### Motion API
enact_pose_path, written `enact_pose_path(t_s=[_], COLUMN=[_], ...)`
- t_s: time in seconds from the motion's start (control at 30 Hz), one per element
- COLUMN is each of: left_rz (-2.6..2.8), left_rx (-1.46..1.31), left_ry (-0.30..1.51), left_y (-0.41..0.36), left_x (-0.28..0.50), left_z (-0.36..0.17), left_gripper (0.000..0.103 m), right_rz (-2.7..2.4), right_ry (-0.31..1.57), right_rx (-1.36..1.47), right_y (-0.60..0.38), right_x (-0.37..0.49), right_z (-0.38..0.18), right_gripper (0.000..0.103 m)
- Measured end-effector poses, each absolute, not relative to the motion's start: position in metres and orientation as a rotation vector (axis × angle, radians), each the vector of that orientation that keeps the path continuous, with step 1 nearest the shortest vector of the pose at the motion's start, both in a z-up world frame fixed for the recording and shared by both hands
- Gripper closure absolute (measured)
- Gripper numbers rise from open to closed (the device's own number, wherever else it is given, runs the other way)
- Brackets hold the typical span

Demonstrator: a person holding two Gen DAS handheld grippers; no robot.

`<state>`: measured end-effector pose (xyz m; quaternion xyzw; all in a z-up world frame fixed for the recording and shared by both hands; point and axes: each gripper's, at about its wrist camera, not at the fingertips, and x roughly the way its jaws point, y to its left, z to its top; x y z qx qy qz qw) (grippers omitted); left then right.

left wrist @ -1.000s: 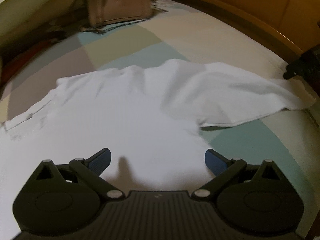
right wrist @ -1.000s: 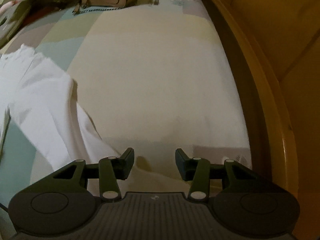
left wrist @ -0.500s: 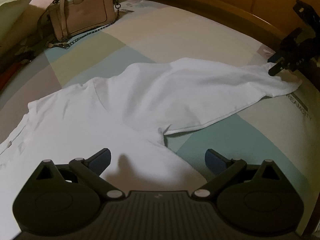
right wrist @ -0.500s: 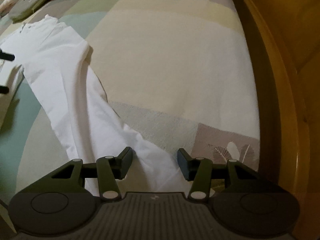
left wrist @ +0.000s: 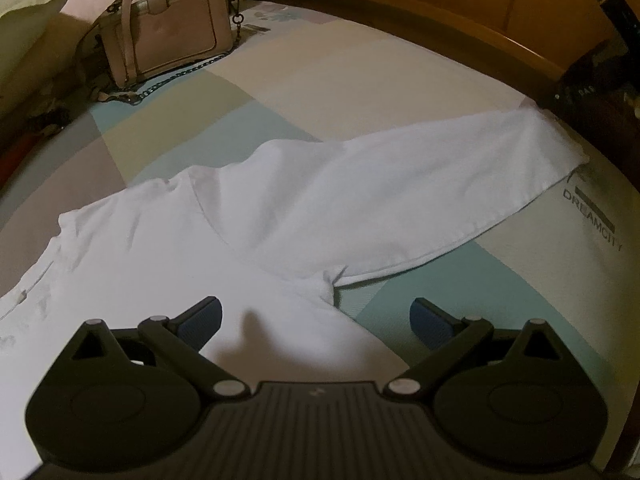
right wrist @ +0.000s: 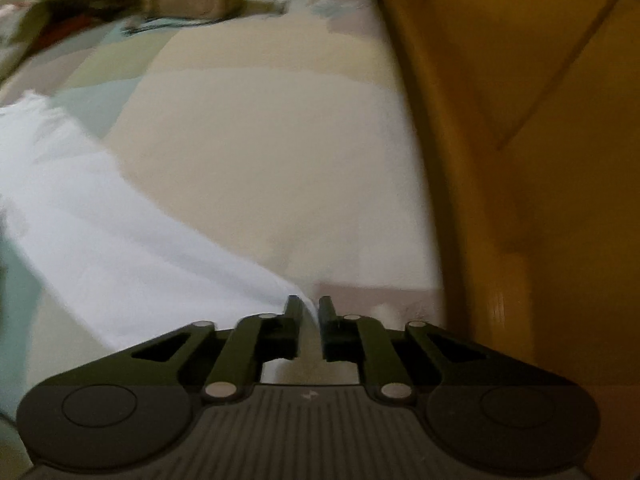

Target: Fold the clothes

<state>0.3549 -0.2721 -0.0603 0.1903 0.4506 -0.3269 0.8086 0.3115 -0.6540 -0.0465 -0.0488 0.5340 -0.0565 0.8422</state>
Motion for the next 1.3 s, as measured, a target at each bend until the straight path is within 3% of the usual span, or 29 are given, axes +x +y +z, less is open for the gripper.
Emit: enact_pose_path(t_s=[0.07,0.43,0.7,0.87,1.13,1.3], left_rz=[-0.697,-0.699,-0.684,-0.644,-0.626,-0.583], left_rx=[0.404,0.414,0.405,0.393,0.434,0.380], left_ry=[0.960,0.972,0.973,0.992,0.987,1.005], left_y=[-0.272,-0.274,-0.275,-0.272,-0.259,-0.251], left_x=[0.355,0.354,0.352,0.356,0.356,0.364], left_z=[-0.059,-0.064,-0.067,-0.072,-0.069,-0.069], left_gripper=[0.003,0.003,0.003,0.003,0.003,0.003], right_rz=[-0.177,-0.131,0.115,0.328,0.054,-0.152], right_ry=[1.118,1.033,1.051,1.033,0.997,0.960], right_rx=[-0.085,0.037,0.073,0.240,0.185,0.285], right_y=[-0.655,-0.649,-0.602,-0.554,-0.578,-0.616], right_x=[0.308,0.334,0.366,0.373,0.367,0.317], right_z=[-0.044,-0.050,-0.056,-0.061,-0.080,-0.050], right_gripper=[0.072,0.060,0.059,0.037,0.040,0.032])
